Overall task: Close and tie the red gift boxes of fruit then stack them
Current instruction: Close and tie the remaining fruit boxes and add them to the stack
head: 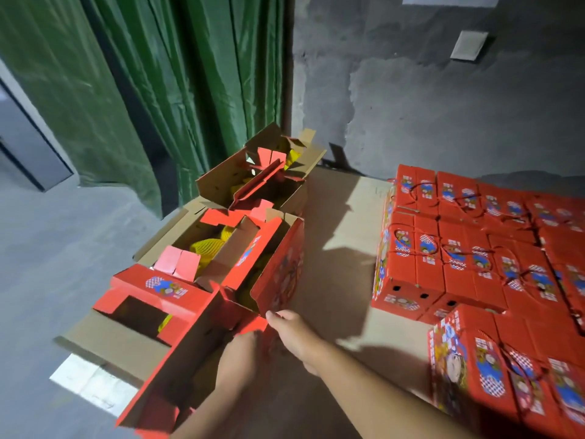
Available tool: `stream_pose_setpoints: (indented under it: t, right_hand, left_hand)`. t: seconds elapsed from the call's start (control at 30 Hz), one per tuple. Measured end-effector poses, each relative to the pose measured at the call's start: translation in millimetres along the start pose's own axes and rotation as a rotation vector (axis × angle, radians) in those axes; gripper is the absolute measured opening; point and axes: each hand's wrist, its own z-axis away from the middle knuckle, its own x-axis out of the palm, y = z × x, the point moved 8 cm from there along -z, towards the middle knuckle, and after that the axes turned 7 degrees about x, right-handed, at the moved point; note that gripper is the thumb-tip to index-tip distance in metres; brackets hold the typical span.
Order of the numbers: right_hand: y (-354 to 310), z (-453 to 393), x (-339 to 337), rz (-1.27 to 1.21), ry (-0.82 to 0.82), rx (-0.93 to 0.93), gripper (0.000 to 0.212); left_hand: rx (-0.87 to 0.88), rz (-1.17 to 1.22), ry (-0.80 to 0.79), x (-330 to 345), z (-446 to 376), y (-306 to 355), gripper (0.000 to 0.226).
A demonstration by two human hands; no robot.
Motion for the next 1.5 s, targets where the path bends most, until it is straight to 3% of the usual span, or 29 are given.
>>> stream_pose_setpoints:
  t: [0.13,0.3,0.5,0.6,0.73,0.83,1.0,1.13,1.23,1.33,1.4,1.43,1.5]
  right_hand:
    - [19.0,5.9,-16.2,-0.076,0.054,0.035,0.052]
    - [46.2,21.5,-41.1,-0.183,0.043,0.022,0.040]
    - [104.7,47.4,-75.7,-0.128,0.036,0.102,0.038]
    - [134.0,61.5,-86.9,-0.102,-0.008,0.172,0.035]
    - [166.3,82.6,-102.3,-0.195,-0.061,0.207,0.055]
    - [191.4,101.9,-119.4,-0.251,0.002,0.190,0.068]
    - [237.3,131.9,-136.0,-0.404,0.139,0.103,0.068]
    - [263.3,145.9,-131.5,-0.473,0.201,0.104,0.075]
    - [265.6,153.1,-126.9,-0.485,0.225,0.101,0.076]
    - [263.5,153.3,-127.1,-0.439,0.228,0.101,0.076]
    - [260.3,153.2,-125.2,-0.394,0.211,0.103,0.060]
    - [257.6,153.1,-125.4,-0.365,0.216,0.096,0.044]
    - [256.2,147.2,-124.7,-0.361,0.222,0.079,0.033]
  left_hand:
    - [0.052,-0.068,-0.066,11.6,7.9,13.8,0.014]
    - [0.168,0.002,-0.019,31.3,38.0,40.7,0.020]
    - [0.237,-0.081,-0.270,67.6,75.7,73.8,0.031]
    - [0.364,-0.168,-0.335,84.2,98.7,106.2,0.034]
    - [0.549,-0.285,-0.433,108.4,125.4,146.3,0.036]
    - [0.725,-0.358,-0.454,115.3,144.3,172.5,0.036]
    - [0.961,-0.554,-0.551,128.0,174.4,183.7,0.023]
    - [1.008,-0.574,-0.434,133.9,181.5,172.1,0.040]
    - [0.904,-0.530,-0.389,133.7,182.5,154.1,0.037]
    - [0.839,-0.403,-0.181,113.4,185.8,145.7,0.026]
    - [0.797,-0.330,0.014,95.7,183.2,135.2,0.027]
    - [0.744,-0.301,0.101,84.9,179.2,125.9,0.037]
    - [0.593,-0.333,0.178,69.1,164.6,99.7,0.067]
